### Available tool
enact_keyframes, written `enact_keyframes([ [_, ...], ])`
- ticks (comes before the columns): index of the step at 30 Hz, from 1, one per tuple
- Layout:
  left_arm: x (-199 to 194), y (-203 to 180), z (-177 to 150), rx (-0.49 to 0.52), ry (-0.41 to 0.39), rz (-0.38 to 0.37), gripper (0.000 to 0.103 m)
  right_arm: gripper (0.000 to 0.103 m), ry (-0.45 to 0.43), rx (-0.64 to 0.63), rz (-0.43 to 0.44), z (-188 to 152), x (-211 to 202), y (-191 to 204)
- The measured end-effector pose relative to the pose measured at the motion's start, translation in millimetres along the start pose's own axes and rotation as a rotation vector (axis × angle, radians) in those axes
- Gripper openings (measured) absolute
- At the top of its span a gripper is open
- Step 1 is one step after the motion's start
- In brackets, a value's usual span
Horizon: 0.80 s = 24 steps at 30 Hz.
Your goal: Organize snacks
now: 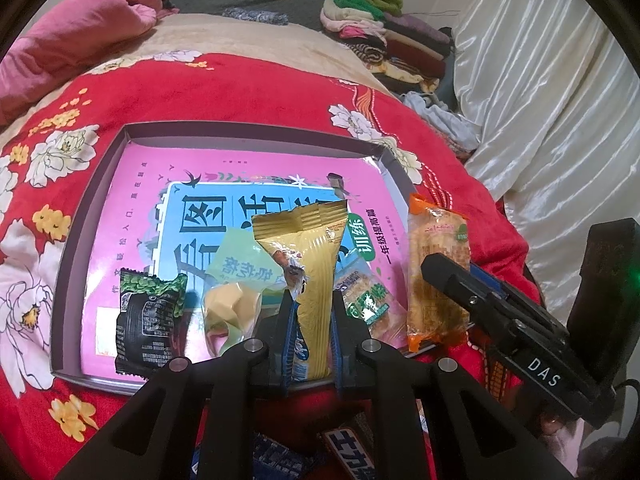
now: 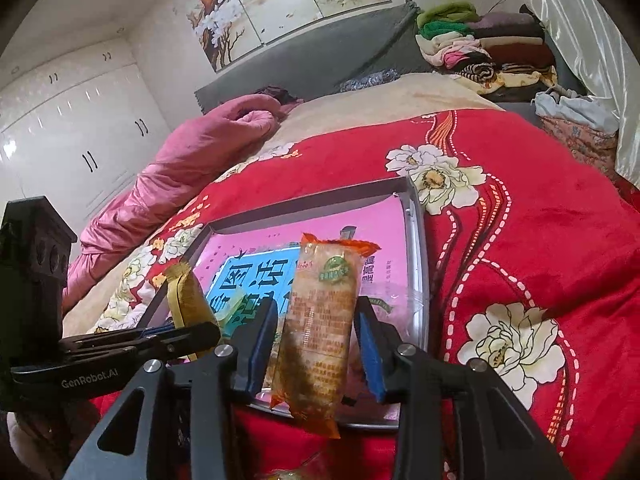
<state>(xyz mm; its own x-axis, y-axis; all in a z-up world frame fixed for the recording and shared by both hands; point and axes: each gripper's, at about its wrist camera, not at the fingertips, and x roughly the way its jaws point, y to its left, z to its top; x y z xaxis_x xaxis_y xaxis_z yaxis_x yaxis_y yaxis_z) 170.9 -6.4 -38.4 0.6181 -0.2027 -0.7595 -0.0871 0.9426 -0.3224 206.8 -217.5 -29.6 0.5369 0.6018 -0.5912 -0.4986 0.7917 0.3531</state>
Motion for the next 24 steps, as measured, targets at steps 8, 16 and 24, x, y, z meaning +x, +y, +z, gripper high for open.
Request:
enact_keyframes([
  [8, -0.4, 1.0, -0.8, -0.003, 0.006, -0.002, 0.019, 0.048, -0.019, 0.018, -0.005, 3.0, -5.1, -3.5],
  [16, -1.2, 1.9, -0.8, -0.006, 0.007, -0.002, 0.027, 0.049, -0.013, 0.011, 0.000, 3.1, -3.9, -1.2],
  [24, -5.3, 3.0, 1.0, -0.008, 0.000, -0.004, 0.040, 0.051, -0.014, 0.003, -0.003, 3.2, -3.6, 0.9],
])
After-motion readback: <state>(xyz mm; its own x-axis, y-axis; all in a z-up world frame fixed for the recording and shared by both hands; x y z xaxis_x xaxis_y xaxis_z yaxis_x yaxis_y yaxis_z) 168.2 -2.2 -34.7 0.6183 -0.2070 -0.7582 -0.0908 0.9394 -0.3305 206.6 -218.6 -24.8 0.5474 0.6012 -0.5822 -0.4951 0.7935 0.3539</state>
